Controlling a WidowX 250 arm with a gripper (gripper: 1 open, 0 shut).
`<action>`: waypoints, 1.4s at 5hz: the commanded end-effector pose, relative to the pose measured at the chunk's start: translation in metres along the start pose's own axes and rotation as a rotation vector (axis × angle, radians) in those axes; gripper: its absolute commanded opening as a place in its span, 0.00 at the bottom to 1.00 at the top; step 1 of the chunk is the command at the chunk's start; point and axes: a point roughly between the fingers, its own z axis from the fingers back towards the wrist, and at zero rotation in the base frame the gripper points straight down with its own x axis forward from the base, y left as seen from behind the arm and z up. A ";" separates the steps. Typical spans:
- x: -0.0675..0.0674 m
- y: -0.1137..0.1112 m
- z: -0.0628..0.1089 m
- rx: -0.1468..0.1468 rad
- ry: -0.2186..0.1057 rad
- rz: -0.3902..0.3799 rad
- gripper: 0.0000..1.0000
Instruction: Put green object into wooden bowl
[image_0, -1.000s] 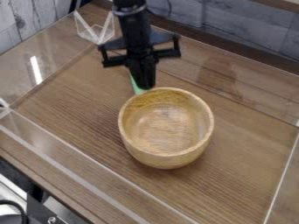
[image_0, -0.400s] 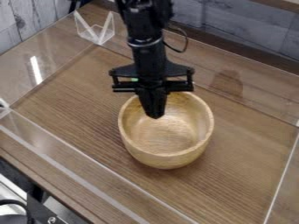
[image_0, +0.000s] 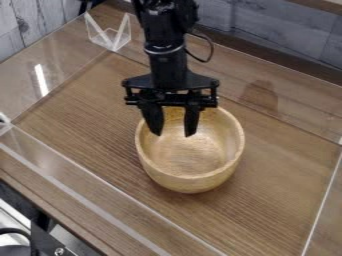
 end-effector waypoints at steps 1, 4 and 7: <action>-0.002 -0.014 0.018 -0.016 -0.068 0.002 1.00; -0.015 -0.026 0.019 -0.019 -0.072 -0.014 1.00; -0.006 -0.017 0.005 -0.011 -0.073 0.016 1.00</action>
